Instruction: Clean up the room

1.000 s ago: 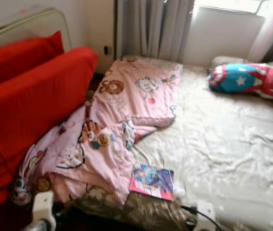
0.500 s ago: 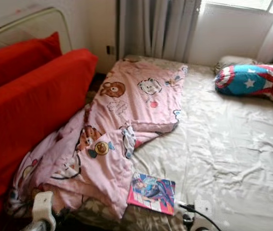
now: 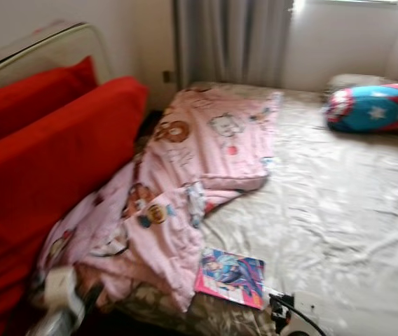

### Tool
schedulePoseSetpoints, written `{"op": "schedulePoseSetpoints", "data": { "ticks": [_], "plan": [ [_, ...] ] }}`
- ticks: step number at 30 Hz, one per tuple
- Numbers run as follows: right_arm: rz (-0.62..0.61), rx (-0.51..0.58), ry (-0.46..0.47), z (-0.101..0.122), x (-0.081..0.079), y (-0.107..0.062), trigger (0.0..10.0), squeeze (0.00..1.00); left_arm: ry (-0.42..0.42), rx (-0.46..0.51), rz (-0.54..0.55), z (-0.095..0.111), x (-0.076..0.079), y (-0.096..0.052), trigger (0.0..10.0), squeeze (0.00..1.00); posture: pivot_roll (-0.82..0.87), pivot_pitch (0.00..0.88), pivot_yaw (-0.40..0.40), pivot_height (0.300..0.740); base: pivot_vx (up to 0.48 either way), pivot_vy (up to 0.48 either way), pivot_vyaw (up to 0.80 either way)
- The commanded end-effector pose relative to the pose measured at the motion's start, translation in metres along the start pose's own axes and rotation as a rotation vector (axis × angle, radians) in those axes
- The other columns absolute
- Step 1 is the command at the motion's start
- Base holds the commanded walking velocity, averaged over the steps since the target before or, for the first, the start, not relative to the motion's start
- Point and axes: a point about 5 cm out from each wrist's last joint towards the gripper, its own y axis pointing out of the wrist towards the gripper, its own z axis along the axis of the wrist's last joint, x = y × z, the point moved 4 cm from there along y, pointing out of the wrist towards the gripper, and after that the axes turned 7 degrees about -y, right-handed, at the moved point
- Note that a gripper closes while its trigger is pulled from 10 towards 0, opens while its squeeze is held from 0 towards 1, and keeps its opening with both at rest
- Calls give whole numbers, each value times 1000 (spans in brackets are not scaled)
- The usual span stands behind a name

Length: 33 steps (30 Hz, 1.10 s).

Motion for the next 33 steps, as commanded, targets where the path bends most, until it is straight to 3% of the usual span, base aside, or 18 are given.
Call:
{"op": "schedulePoseSetpoints", "data": {
  "ticks": [1,7,11,17,22,28,33],
  "plan": [
    [-27,80,-33,17,9,2,10000,0,37,-19,8,-17,-7,-13,10000,0,-55,0,-12,740,0,0,0],
    [-31,139,-16,21,12,-3,10000,0,41,18,-33,-22,1,-21,10000,0,-38,0,-34,740,0,0,0],
    [-22,186,-34,26,15,-6,10000,0,52,19,-27,-30,0,-30,10000,0,-37,0,-45,740,0,0,0],
    [-34,248,-67,30,21,-15,10000,0,81,81,-35,-25,-7,-43,10000,0,-33,0,-55,740,0,0,0],
    [-46,259,-73,22,23,-24,10000,0,85,81,-67,-34,-6,-58,10000,0,-15,0,-80,740,0,0,0],
    [-14,279,-131,18,19,-35,10000,0,74,130,-66,-26,-1,-66,10000,0,1,0,-94,740,0,0,0],
    [-41,284,-107,19,25,-38,10000,0,65,119,-55,-27,-3,-70,10000,0,-4,0,-89,740,0,0,0]
  ]
}}
